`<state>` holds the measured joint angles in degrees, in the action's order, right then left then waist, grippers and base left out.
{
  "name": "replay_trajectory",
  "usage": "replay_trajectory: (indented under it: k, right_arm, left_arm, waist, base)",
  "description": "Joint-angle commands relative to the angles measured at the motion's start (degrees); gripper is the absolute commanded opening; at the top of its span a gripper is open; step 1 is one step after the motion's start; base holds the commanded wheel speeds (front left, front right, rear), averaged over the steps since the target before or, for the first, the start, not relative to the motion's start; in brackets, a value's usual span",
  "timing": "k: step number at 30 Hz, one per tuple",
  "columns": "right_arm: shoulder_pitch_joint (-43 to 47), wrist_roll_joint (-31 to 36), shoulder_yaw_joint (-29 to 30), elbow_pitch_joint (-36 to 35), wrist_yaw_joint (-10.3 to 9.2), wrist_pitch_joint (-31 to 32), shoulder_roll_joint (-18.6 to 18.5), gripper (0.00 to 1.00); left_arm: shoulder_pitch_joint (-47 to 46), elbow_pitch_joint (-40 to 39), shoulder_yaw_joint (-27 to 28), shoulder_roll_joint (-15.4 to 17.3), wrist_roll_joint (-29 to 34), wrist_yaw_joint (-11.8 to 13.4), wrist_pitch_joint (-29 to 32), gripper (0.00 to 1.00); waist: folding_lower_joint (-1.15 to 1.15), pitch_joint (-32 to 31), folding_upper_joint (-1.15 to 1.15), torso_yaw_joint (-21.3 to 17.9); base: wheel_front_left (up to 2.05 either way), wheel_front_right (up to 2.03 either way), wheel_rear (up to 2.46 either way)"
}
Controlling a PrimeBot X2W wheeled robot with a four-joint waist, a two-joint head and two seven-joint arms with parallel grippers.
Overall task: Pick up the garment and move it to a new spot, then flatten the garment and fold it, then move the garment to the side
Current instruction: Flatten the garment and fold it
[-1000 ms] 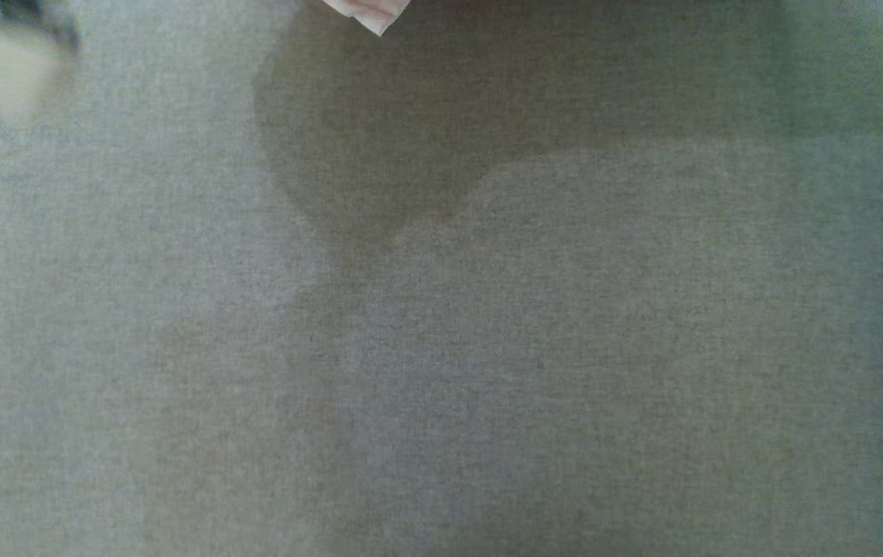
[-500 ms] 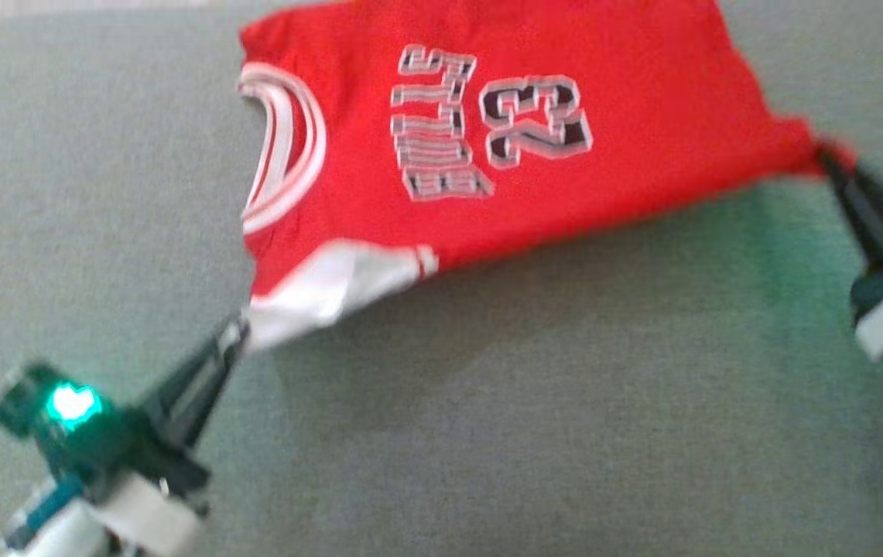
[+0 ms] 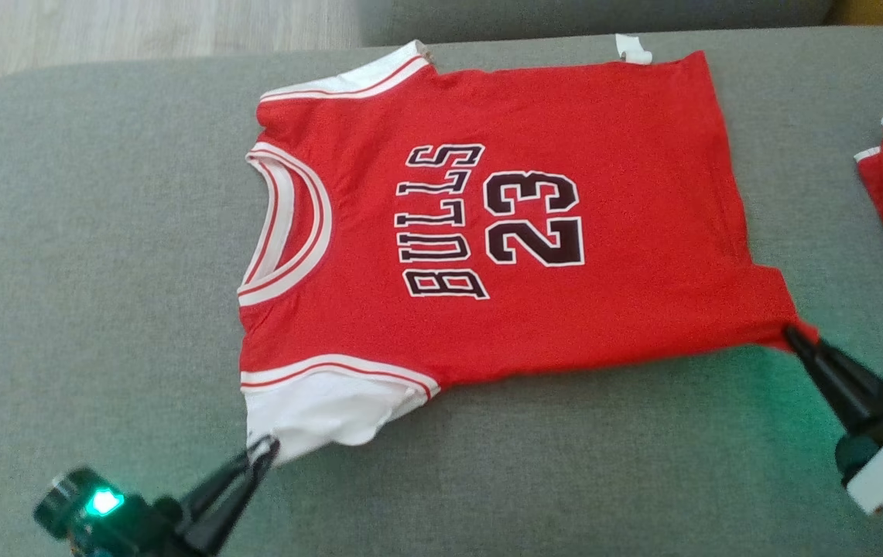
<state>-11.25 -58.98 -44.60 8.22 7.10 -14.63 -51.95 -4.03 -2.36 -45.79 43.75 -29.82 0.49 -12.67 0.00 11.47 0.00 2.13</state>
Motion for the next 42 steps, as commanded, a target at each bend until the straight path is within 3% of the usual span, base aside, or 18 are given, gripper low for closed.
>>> replay_trajectory:
  k: [1, 15, 23, 32, 33, 34, 35, 36, 42]
  right_arm:
    - [-1.27, 0.26, 1.0, -1.02, 0.39, -0.29, -2.02, 0.0]
    - [-12.53, 1.49, 3.89, 1.42, 0.39, 2.28, -0.91, 0.0]
    - [-17.19, 1.83, 3.34, 3.27, 0.39, 2.34, 0.0, 0.0]
    - [-21.42, 1.8, -0.91, 5.59, 0.39, 2.98, 1.6, 0.0]
    - [-21.8, 1.64, -1.34, 5.87, 0.39, 3.01, 1.73, 0.14]
    - [-22.16, 1.51, -1.72, 6.17, 0.39, 2.97, 1.86, 0.39]
    - [-22.49, 1.41, -1.96, 6.63, 0.39, 2.84, 2.02, 1.0]
    - [-22.87, 1.61, -1.96, 7.25, 0.39, 2.46, 2.23, 1.0]
    - [-22.7, 3.22, -2.0, 11.26, 0.39, 0.84, 1.83, 1.0]
  left_arm:
    - [-4.38, -1.65, 3.31, 2.64, 0.26, -0.09, -0.18, 0.0]
    - [-28.34, 2.54, 6.75, 2.2, 6.09, -5.72, 1.24, 0.0]
    - [-39.15, 8.28, 6.02, 0.05, 8.22, -7.17, 0.6, 0.0]
    - [-47.87, 17.17, 1.6, -3.38, 8.1, -7.89, -0.6, 0.0]
    - [-48.12, 18.27, 1.3, -3.98, 7.17, -7.91, -0.74, 0.0]
    - [-48.03, 19.51, 1.19, -4.66, 5.53, -7.93, -0.74, 0.15]
    - [-47.9, 20.6, 1.2, -5.25, 3.72, -7.94, -0.76, 0.63]
    - [-47.78, 21.4, 1.22, -5.64, 2.21, -7.95, -0.86, 1.0]
    - [-41.53, 22.38, 4.97, -7.2, -4.17, -5.77, -1.97, 1.0]
  waist:
    - [0.0, 0.79, 0.0, 0.25]
    - [0.0, 9.6, 0.0, 1.52]
    - [0.0, 13.43, 0.0, 1.04]
    - [0.0, 15.67, 0.0, 0.2]
    - [0.0, 15.73, 0.0, 0.11]
    - [0.0, 15.74, 0.0, -0.02]
    - [0.0, 15.7, 0.0, -0.14]
    - [0.0, 15.63, 0.0, -0.3]
    - [0.0, 13.46, 0.0, -0.8]
  base:
    - [0.0, 0.0, 0.0]
    - [0.0, 0.0, 0.0]
    - [0.0, 0.0, 0.0]
    - [0.0, 0.0, 0.0]
    - [0.0, 0.0, 0.0]
    - [0.0, 0.0, 0.0]
    - [0.0, 0.0, 0.0]
    - [0.0, 0.0, 0.0]
    - [0.0, 0.0, 0.0]
